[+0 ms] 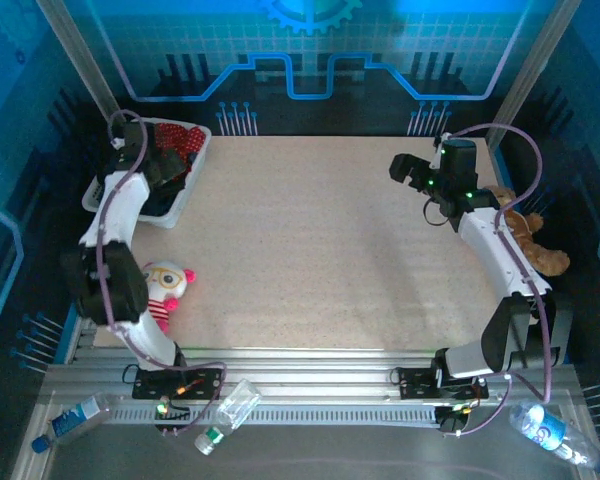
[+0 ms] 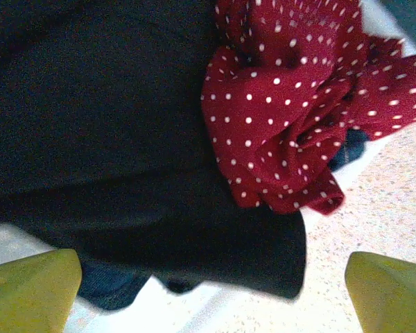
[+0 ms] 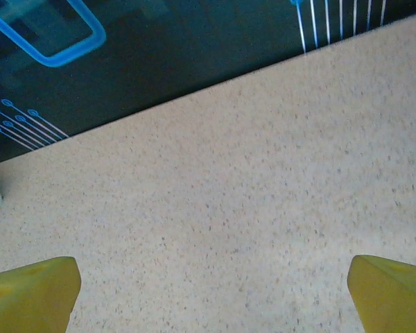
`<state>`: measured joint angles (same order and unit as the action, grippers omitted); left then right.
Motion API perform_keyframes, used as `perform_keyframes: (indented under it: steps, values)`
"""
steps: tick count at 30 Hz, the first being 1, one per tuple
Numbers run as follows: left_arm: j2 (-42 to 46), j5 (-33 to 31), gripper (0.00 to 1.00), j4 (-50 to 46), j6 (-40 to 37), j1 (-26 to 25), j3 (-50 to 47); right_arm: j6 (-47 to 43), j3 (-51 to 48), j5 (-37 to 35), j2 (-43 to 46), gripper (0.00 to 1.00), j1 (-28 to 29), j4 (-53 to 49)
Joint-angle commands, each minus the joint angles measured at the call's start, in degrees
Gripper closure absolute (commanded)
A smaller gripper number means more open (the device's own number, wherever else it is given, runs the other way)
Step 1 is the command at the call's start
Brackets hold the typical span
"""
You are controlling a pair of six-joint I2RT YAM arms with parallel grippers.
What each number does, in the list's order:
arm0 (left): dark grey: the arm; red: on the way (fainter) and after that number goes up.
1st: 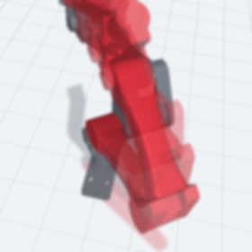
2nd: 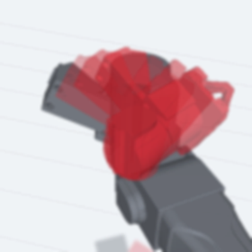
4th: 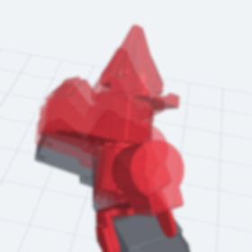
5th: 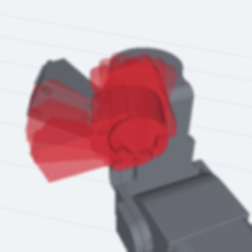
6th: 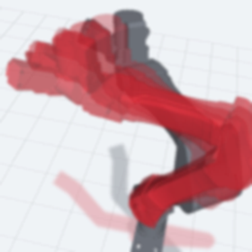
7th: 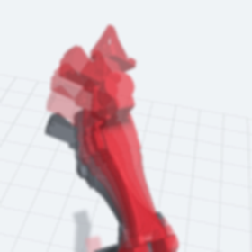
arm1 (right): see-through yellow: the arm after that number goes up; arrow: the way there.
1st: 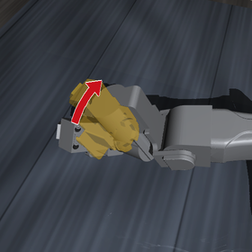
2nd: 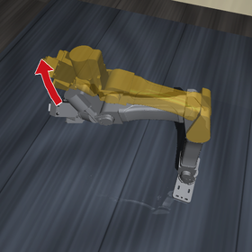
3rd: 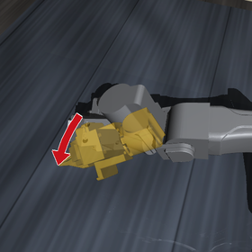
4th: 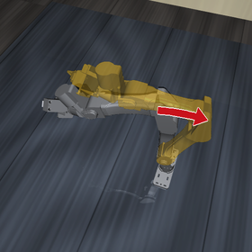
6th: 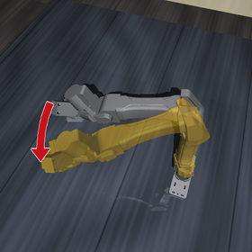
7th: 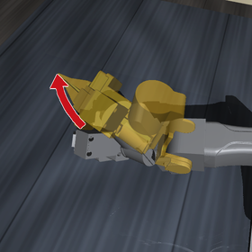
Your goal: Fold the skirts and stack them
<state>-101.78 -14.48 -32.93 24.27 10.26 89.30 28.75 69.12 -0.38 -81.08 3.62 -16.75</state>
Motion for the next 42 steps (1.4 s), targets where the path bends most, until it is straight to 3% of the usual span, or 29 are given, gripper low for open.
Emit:
perform_keyframes:
  steps: [1, 6, 8, 12, 15, 18, 24, 32, 39, 42]
  values:
    - [-6.52, 3.89, 0.02, -4.51, -0.76, 1.15, 8.83, 2.28, 1.99, 0.08, 0.59, 0.0, 1.12, -4.01]
    - [-17.38, 1.39, 0.09, -3.66, -2.72, 1.88, 20.84, 2.52, 0.78, -0.91, 1.67, 0.0, 1.13, -5.47]
    - [-23.12, 1.61, 0.16, -5.26, -2.93, 2.66, 26.46, 2.89, 0.27, -1.11, 2.04, 0.0, 1.18, -5.46]
    - [-31.82, 4.9, 0.63, -10.95, -2.63, 2.97, 39.09, 3.56, 0.22, -1.37, 2.52, 0.0, 1.22, -5.6]
    - [-28.62, 5.75, 0.84, -5.28, -3.94, 2.1, 35.89, 4.07, -0.03, -1.38, 2.71, 0.0, 1.3, -5.39]
    - [-22.04, 6.24, 0.97, 0.6, -6.01, 0.47, 29.46, 4.38, -0.05, -1.2, 2.79, 0.0, 1.43, -5.61]
    - [-5.52, 5.16, 1.0, 14.45, -7.2, -5.36, 10.77, 2.44, 0.21, 1.78, 1.72, 0.0, 1.33, -5.68]
    - [10.95, 2.29, 1.0, 20.42, -2.94, -17.64, -2.13, 4.97, 0.41, 9.1, -0.42, 0.0, 1.08, -1.53]
    - [12.38, 1.78, 1.0, 14.03, 2.47, -29.94, -3.38, 5.44, -2.93, 14.0, 0.35, 0.0, 0.87, 3.7]
    - [9.61, 4.12, 1.0, 15.97, 3.94, -36.07, -6.63, 3.2, -5.77, 13.29, 2.58, 0.0, 0.85, 3.93]
